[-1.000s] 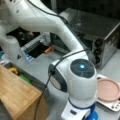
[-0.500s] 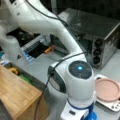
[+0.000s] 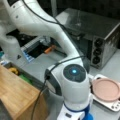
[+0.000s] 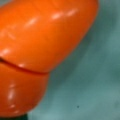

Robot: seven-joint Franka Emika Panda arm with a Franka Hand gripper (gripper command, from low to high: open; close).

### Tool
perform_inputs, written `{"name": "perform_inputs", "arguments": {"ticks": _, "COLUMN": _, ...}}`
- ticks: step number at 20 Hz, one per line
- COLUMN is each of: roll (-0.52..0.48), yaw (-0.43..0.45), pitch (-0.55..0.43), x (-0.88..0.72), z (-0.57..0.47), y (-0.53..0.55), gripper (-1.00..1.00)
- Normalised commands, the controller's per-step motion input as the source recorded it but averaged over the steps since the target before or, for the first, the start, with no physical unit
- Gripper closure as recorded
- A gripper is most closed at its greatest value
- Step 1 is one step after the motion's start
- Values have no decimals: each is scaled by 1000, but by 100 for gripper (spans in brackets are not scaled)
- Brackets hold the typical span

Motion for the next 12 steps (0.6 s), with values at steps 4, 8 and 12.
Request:
{"name": "perform_inputs", "arguments": {"ticks": 4, "roll": 303, "yaw": 41, "pitch": -151, "x": -53, "z": -133, "y": -112, "gripper": -100}}
{"name": "perform_inputs", "arguments": {"ticks": 8, "roll": 268, "yaw": 7, "pitch": -154, "x": -38, "z": -185, "y": -60, "gripper": -100}}
{"name": "perform_inputs", "arguments": {"ticks": 12, "roll": 223, "yaw": -41, "pitch": -134, "x": -59, "z": -167, "y": -1, "gripper": -100}}
